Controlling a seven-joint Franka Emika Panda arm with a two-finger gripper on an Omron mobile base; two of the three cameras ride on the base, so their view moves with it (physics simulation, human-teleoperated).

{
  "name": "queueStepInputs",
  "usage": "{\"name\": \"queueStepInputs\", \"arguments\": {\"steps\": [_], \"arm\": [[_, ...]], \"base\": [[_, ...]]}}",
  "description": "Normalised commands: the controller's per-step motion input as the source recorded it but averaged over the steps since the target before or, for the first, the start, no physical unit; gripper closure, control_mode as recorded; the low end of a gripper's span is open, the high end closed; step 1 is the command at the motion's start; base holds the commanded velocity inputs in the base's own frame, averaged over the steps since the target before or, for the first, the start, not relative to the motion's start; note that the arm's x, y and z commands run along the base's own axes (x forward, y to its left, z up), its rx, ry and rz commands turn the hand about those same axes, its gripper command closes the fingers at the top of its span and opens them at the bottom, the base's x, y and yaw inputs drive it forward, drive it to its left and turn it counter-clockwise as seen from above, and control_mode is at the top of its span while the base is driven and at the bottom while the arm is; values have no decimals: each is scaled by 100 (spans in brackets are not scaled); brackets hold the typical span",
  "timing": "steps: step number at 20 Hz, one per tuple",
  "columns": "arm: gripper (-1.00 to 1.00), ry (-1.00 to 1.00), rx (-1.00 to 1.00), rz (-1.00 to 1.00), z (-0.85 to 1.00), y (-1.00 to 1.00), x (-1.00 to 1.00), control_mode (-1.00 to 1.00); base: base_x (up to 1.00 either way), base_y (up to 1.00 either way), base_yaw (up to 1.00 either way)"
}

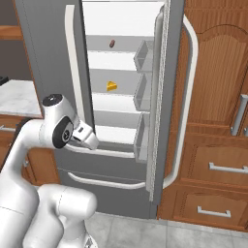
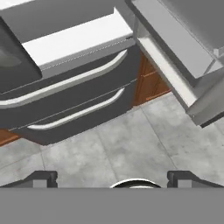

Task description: Retrieve the sausage and cheese from the fridge and place them on the cutting board on the counter.

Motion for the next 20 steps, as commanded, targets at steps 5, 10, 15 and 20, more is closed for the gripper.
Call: {"name": "queueStepInputs", "arguments": {"steps": [5,10,15,20], "arm": [[-100,3,-6,24,-15,25,-18,-100],[-100,1,-1,7,-21,14,-30,-100],[-100,2,-2,1,-3,1,-4,-100],[-100,0,0,0,0,0,0,-100]], "base": [[0,0,0],[0,0,0],[0,0,0],[0,0,0]]}}
